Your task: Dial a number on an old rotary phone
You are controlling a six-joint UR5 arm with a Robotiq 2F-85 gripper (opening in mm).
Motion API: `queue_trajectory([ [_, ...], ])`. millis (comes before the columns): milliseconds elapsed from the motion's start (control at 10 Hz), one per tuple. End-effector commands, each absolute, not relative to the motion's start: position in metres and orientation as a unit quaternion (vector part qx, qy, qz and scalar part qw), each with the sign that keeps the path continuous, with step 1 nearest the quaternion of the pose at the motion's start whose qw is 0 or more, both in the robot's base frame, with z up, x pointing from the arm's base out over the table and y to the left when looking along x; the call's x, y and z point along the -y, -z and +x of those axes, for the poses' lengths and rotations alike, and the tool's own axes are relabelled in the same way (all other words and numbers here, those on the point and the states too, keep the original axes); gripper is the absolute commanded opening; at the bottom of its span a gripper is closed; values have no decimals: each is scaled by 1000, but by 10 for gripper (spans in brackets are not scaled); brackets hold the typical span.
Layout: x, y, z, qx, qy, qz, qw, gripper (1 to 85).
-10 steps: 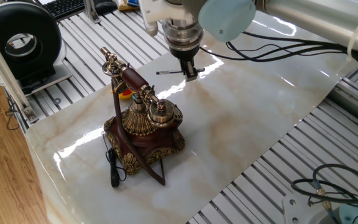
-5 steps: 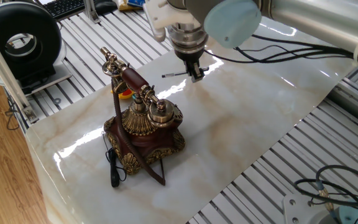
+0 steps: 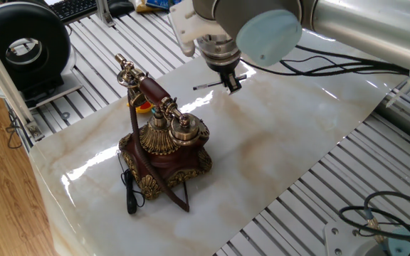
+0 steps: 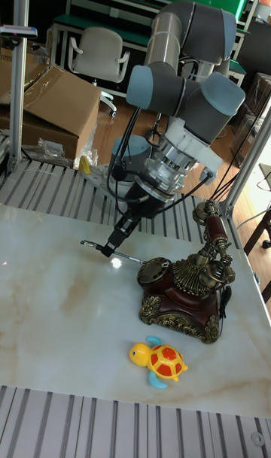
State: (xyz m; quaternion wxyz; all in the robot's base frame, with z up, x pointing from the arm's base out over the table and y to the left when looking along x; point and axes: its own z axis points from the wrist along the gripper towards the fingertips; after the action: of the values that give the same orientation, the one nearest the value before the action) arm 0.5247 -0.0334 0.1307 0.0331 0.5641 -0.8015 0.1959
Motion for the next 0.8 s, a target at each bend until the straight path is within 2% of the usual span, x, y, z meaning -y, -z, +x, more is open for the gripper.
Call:
queue_trajectory([
  [0, 20, -135, 517, 811, -195, 551, 35, 13],
  [300, 10, -134, 524, 812, -195, 550, 15, 13],
  [700, 8, -131, 531, 805, -213, 554, 10, 13],
])
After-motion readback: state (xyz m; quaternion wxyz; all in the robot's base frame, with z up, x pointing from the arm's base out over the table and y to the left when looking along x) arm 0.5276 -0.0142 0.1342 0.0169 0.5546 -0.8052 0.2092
